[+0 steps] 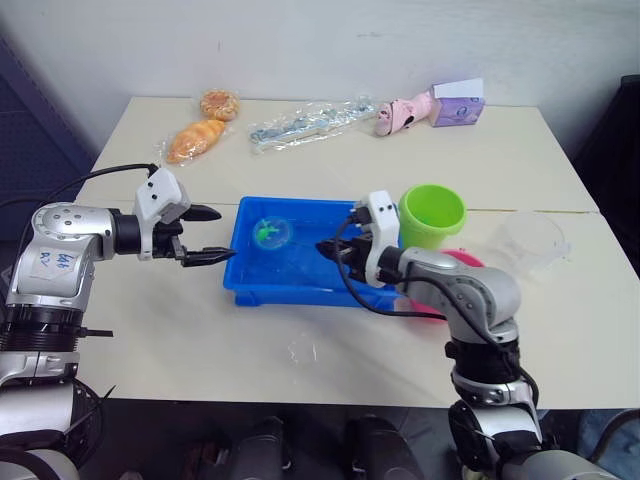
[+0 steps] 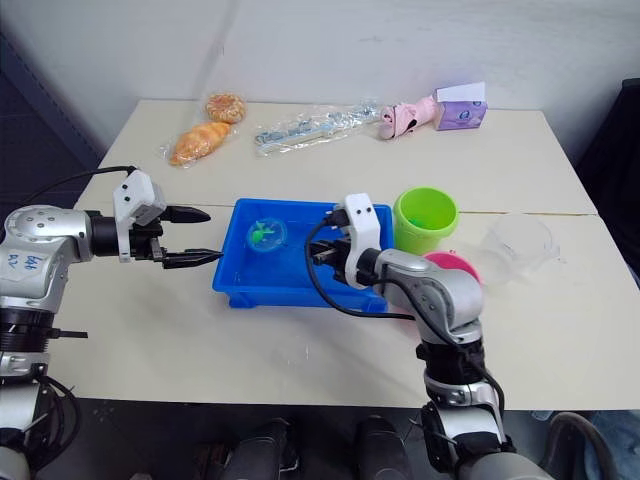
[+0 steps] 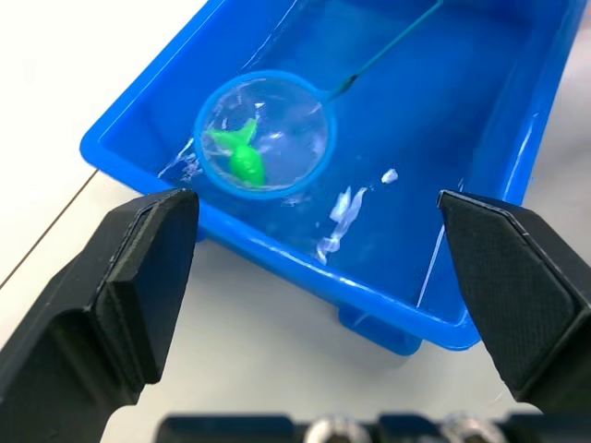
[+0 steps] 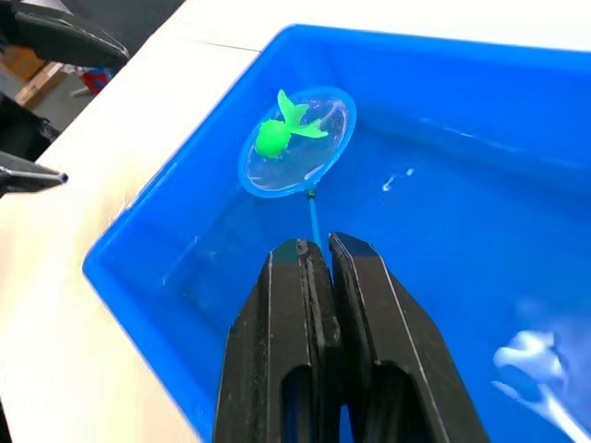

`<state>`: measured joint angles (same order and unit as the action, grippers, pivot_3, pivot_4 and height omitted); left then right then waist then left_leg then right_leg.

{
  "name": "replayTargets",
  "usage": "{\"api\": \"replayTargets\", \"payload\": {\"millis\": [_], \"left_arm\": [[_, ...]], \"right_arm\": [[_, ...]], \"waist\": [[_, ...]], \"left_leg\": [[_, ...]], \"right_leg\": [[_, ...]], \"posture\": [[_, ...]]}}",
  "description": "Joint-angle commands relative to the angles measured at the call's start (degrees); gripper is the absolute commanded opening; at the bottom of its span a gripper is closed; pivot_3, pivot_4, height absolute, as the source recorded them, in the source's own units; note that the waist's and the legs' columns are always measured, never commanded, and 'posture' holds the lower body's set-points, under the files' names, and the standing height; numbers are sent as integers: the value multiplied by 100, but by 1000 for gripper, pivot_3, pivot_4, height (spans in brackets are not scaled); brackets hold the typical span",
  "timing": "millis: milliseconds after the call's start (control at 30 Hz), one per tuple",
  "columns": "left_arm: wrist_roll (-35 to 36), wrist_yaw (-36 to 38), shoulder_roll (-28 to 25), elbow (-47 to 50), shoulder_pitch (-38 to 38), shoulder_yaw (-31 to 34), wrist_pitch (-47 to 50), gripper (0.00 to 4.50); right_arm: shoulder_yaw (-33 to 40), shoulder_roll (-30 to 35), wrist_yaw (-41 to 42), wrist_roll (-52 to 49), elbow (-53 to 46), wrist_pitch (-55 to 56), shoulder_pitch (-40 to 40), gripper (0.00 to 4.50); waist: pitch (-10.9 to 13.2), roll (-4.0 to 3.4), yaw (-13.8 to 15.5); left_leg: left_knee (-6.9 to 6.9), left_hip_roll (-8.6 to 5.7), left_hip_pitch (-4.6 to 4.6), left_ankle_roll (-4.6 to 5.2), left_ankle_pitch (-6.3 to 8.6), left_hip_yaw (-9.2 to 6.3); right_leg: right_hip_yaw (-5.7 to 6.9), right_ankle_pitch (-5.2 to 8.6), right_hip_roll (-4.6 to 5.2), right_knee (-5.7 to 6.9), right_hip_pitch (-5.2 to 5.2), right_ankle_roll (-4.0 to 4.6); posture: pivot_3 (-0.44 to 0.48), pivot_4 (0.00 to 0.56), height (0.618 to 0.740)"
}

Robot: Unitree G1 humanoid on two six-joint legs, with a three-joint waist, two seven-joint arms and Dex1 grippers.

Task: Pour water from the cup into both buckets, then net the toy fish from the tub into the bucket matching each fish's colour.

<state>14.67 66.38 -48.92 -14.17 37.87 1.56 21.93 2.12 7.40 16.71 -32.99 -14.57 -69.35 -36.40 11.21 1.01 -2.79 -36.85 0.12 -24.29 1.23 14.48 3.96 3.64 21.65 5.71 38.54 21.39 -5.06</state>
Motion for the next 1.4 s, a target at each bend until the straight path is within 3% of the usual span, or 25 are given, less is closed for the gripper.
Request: {"api": "replayTargets", "payload": {"millis": [33,200,433,633,800,967,1200,1400], "left_arm": [[335,88,148,204,27,231,-82,4457],[754,325,454,302,1,341,-212,4457],[1248,319,1092,376,125,510,-428,4457],[1256,164,1530,295,236,371,-486,4457],[1205,64,1994,172,379,165,-499,4457],[1085,23,2356,-25,528,-57,-657,4457],[976,63,2508,-276,641,-174,-825,4457],[900,113,2583,-428,669,-230,-1003,4457]], "right_arm": [[533,163,31,-571,-857,-569,197,0],[1011,634,148,-1047,-1626,-993,475,0],[2289,1673,367,-1901,-2536,-1251,779,0],[3503,2781,447,-2384,-2357,-1418,954,0],[3963,3549,402,-2115,-2025,-1189,1367,0],[3522,3995,41,-1212,-1838,-512,1770,0],[2643,4113,24,-251,-1908,724,2081,0],[1706,4593,245,1267,-1793,2507,2808,0]], "waist": [[0,0,23],[0,0,88],[-1,1,127],[-1,1,141],[-1,1,138],[-1,1,141],[-1,1,142],[-1,1,224]], "left_leg": [[0,0,0,0,0,0],[-2,-1,-1,5,3,1],[-9,-3,-1,12,7,1],[-10,-4,2,17,9,-4],[-10,-3,14,20,11,-9],[-15,-3,17,21,11,-11],[-16,-1,18,17,9,-11],[-18,-3,17,19,10,-13]], "right_leg": [[0,0,0,0,0,0],[-1,0,1,-3,0,0],[0,0,4,-13,-12,0],[8,-1,3,-51,-35,-1],[17,-1,0,-64,-60,-3],[20,-2,-1,-69,-67,-4],[22,-2,-7,-69,-66,-5],[24,-2,-5,-73,-70,-5]], "posture": [[0,150,740],[0,150,740],[0,150,740],[0,150,740],[0,150,740],[0,150,740],[0,150,740],[0,150,740]]}}
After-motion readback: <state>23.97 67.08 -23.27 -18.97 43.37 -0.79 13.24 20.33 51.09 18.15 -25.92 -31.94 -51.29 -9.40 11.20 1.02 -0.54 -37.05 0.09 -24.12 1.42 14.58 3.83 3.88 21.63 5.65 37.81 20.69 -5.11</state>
